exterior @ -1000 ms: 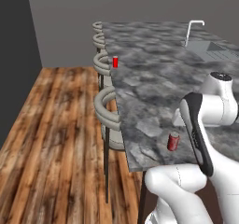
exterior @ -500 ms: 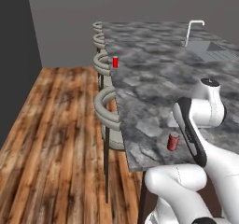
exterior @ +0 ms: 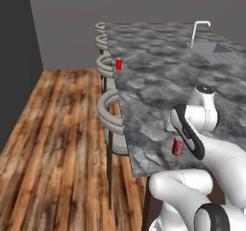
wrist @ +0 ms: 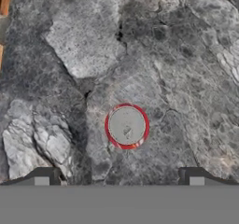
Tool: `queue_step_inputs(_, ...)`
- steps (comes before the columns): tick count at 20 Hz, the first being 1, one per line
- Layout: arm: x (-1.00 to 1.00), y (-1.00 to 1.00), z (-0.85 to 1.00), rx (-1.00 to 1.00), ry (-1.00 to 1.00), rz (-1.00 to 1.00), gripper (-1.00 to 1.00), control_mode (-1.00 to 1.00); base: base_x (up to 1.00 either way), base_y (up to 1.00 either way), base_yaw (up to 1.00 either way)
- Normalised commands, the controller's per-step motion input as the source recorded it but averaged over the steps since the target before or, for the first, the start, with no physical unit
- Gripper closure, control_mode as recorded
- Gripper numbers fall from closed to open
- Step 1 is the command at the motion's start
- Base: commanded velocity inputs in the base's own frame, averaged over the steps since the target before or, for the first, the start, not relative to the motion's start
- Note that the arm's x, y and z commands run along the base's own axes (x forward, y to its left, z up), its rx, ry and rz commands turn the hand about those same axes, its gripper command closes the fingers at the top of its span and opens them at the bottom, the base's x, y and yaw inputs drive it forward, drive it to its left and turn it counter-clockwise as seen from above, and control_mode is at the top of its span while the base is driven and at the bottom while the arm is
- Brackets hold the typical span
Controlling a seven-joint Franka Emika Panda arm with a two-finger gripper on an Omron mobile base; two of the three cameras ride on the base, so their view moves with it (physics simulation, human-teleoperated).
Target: Four empty soda cans are scattered around the kitchen. Gather all the cans and cluster them next to the stove for recycling.
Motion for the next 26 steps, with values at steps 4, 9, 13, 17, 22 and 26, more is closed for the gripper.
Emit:
queue_step_inputs(4, 0.24, -0.18, -0.28, 0.00, 0.00, 0.00, -1.00, -1.00, 0.00, 0.00, 0.00)
queue_step_inputs(9, 0.07, -0.08, -0.23, 0.00, 0.01, 0.00, -1.00, -1.00, 0.00, 0.00, 0.00)
queue_step_inputs(13, 0.00, 0.00, -0.32, 0.00, 0.04, 0.00, -1.00, -1.00, 0.00, 0.00, 0.00)
queue_step_inputs(17, 0.08, 0.00, -0.24, 0.00, 0.03, 0.00, -1.00, -1.00, 0.00, 0.00, 0.00)
queue_step_inputs(22, 0.23, 0.00, -0.25, 0.00, 0.03, 0.00, -1.00, -1.00, 0.00, 0.00, 0.00)
queue_step_inputs(26, 0.27, 0.00, -0.24, 0.00, 0.05, 0.00, -1.00, -1.00, 0.00, 0.00, 0.00)
